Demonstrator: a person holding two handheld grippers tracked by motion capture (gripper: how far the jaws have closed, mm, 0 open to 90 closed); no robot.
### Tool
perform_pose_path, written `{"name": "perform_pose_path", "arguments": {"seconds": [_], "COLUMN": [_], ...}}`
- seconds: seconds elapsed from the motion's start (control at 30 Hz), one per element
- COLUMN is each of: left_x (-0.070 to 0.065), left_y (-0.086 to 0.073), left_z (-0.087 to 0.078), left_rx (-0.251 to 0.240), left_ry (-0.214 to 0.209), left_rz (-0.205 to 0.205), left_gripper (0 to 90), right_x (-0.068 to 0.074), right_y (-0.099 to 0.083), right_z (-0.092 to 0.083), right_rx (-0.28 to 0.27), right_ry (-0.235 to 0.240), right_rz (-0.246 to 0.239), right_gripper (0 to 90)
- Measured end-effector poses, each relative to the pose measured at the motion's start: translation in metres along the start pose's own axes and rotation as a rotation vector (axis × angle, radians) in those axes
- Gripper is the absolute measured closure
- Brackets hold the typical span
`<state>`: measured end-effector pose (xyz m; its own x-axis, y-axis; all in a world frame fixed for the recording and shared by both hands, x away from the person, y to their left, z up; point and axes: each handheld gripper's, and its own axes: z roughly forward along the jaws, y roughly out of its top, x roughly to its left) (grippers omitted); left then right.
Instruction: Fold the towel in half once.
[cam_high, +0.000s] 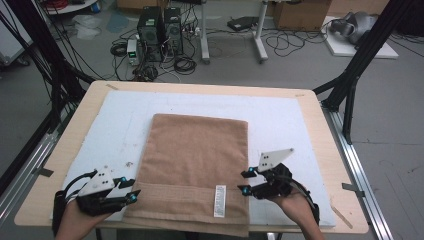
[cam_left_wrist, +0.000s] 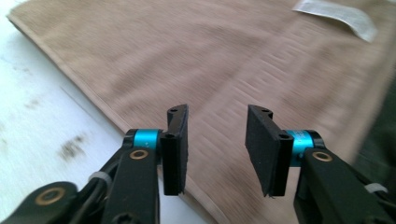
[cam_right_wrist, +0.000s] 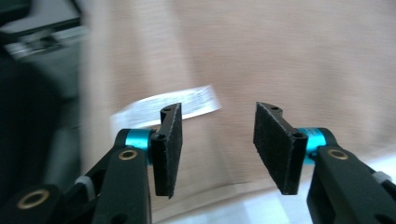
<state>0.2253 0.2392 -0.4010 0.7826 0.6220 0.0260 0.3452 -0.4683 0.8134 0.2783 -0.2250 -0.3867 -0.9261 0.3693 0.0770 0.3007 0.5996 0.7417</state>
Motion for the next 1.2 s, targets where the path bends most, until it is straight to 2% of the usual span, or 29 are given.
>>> {"name": "perform_pose_path", "arguments": {"seconds": [0.07, 0.17, 0.2, 0.27, 0.37, 0.43, 0.5, 0.57, 0.63, 0.73, 0.77, 0.83, 0.93, 0.97, 1.0, 1.03, 1.1, 1.2], "left_x": [0.01, 0.026, 0.032, 0.041, 0.06, 0.069, 0.08, 0.084, 0.087, 0.088, 0.088, 0.087, 0.087, 0.087, 0.087, 0.086, 0.085, 0.088], "left_y": [0.004, 0.009, 0.011, 0.014, 0.015, 0.013, 0.009, 0.006, 0.004, 0.004, 0.005, 0.006, 0.007, 0.008, 0.009, 0.011, 0.014, 0.016], "left_z": [0.011, 0.03, 0.035, 0.045, 0.062, 0.069, 0.076, 0.082, 0.088, 0.089, 0.089, 0.09, 0.09, 0.091, 0.091, 0.092, 0.094, 0.097], "left_rx": [-0.012, -0.024, -0.021, -0.01, 0.011, 0.027, 0.036, 0.053, 0.068, 0.062, 0.068, 0.065, 0.07, 0.068, 0.08, 0.083, 0.092, 0.069], "left_ry": [0.018, 0.047, 0.06, 0.093, 0.137, 0.15, 0.146, 0.152, 0.136, 0.135, 0.131, 0.118, 0.089, 0.077, 0.074, 0.084, 0.098, 0.104], "left_rz": [-0.018, -0.046, -0.065, -0.076, -0.119, -0.151, -0.216, -0.24, -0.261, -0.26, -0.254, -0.263, -0.268, -0.275, -0.265, -0.252, -0.237, -0.264], "left_gripper": [52.7, 52.2, 51.5, 49.7, 48.1, 48.1, 48.1, 48.1, 48.1, 49.9, 52.0, 59.1, 69.3, 73.8, 77.8, 79.7, 81.7, 82.3], "right_x": [-0.015, -0.041, -0.05, -0.066, -0.083, -0.091, -0.097, -0.103, -0.108, -0.111, -0.11, -0.111, -0.113, -0.114, -0.115, -0.116, -0.118, -0.123], "right_y": [0.002, 0.005, 0.005, 0.003, -0.003, -0.006, -0.008, -0.011, -0.012, -0.012, -0.011, -0.009, -0.008, -0.008, -0.008, -0.008, -0.005, -0.001], "right_z": [0.005, 0.012, 0.015, 0.021, 0.032, 0.04, 0.046, 0.05, 0.052, 0.055, 0.056, 0.057, 0.059, 0.059, 0.059, 0.059, 0.058, 0.058], "right_rx": [-0.002, -0.006, -0.004, 0.005, 0.028, 0.034, 0.057, 0.059, 0.043, 0.044, 0.047, 0.047, 0.028, 0.024, 0.023, 0.026, 0.038, 0.055], "right_ry": [-0.058, -0.124, -0.148, -0.191, -0.241, -0.264, -0.289, -0.29, -0.284, -0.268, -0.269, -0.235, -0.189, -0.187, -0.191, -0.19, -0.217, -0.251], "right_rz": [0.024, 0.074, 0.098, 0.14, 0.191, 0.206, 0.221, 0.249, 0.274, 0.294, 0.295, 0.277, 0.302, 0.304, 0.306, 0.308, 0.298, 0.286], "right_gripper": [46.7, 45.9, 45.9, 45.9, 45.2, 45.6, 45.9, 45.9, 46.2, 49.2, 52.5, 64.3, 77.2, 80.2, 81.3, 82.0, 82.5, 82.7]}}
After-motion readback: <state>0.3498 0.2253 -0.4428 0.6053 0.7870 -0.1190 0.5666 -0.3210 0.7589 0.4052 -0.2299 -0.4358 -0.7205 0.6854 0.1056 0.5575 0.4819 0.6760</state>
